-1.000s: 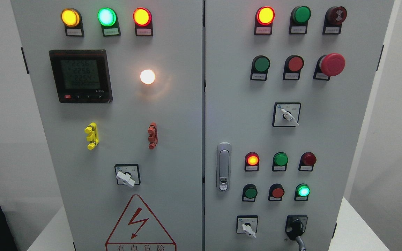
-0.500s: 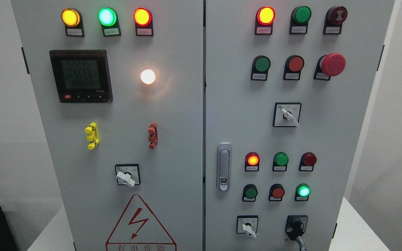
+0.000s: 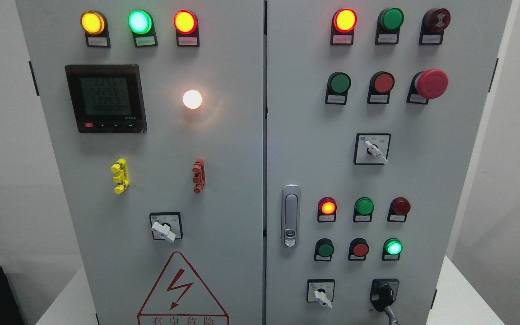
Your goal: Trip black knob to open circuit
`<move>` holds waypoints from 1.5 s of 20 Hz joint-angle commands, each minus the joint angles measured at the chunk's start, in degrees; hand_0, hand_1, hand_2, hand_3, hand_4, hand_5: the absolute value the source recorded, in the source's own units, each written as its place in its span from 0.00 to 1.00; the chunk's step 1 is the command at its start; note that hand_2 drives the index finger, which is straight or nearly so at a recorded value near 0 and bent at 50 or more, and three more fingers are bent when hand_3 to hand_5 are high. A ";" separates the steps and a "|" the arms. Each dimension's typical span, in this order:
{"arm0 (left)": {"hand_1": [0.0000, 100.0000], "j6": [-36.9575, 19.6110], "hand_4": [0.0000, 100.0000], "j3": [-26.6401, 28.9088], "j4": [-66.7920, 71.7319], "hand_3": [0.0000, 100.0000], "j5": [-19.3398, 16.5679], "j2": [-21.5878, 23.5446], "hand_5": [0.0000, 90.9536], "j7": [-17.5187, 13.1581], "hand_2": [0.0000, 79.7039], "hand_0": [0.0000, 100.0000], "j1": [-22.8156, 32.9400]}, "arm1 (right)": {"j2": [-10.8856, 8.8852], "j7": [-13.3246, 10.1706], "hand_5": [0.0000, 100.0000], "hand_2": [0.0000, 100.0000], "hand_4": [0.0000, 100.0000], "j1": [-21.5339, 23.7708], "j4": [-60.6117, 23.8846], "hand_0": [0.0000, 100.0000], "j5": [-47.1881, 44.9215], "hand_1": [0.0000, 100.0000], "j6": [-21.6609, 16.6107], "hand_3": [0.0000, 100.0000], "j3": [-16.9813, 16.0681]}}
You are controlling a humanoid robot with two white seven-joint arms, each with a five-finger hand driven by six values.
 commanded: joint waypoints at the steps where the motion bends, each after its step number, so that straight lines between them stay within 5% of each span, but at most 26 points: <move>1: 0.39 -0.11 0.00 0.07 -0.01 0.00 0.14 -0.09 0.00 0.01 0.00 0.12 -0.14 | -0.27 1.74 0.96 0.05 1.00 -0.65 -2.29 0.00 0.11 0.07 -1.31 1.00 0.13; 30: 0.39 -0.02 0.00 0.07 -0.01 0.00 0.14 -0.09 0.00 0.01 0.00 0.12 -0.14 | -2.12 1.65 0.96 0.05 1.00 -0.03 -1.50 0.00 -0.16 0.07 -1.31 1.00 -4.18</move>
